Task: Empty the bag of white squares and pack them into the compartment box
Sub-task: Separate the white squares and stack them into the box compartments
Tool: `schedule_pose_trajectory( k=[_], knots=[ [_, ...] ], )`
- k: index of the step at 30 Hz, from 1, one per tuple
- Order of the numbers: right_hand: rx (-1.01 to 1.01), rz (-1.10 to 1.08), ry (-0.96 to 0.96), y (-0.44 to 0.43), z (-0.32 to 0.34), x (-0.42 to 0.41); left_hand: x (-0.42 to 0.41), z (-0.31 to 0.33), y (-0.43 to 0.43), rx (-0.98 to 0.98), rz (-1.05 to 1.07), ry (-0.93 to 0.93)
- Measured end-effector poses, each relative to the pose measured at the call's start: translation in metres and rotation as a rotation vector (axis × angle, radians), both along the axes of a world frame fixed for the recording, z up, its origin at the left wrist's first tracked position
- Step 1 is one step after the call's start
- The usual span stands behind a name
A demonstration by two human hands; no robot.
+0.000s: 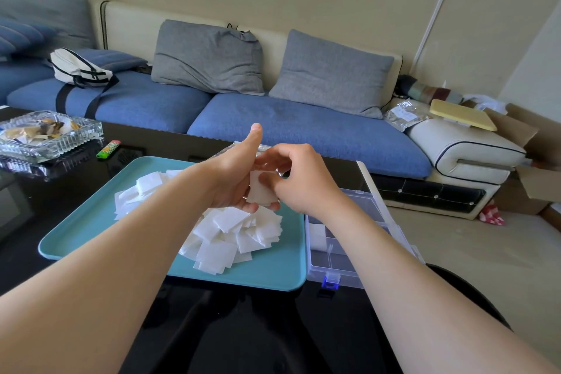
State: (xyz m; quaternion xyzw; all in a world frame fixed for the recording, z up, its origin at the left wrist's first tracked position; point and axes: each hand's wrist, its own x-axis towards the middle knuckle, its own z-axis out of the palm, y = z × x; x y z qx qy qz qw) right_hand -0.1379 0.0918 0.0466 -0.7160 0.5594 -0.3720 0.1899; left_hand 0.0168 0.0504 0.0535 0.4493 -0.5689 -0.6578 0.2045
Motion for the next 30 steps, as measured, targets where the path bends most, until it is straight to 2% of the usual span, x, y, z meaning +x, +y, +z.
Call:
schedule_pose_trajectory(
  k=[6,12,17,20,25,30],
  knots=[
    [0.013,-0.113,-0.041,-0.006,-0.001,-0.009,0.002,-0.001,-0.004,0.028,0.03,0.06],
    [0.034,-0.179,-0.169,-0.006,0.0,-0.014,0.003,-0.007,-0.008,-0.007,0.08,0.13],
    [-0.029,-0.235,-0.199,-0.007,-0.001,-0.012,-0.003,-0.012,-0.009,-0.082,-0.04,0.093],
    [-0.106,-0.216,-0.051,-0.004,0.001,-0.009,-0.007,-0.011,-0.007,-0.118,-0.092,0.089],
    [-0.003,-0.045,0.224,0.002,0.001,-0.001,-0.01,-0.01,-0.006,-0.117,-0.006,0.146],
    [-0.192,-0.113,0.439,0.005,-0.005,-0.003,-0.014,-0.01,0.0,-0.155,-0.03,0.094]
  ],
)
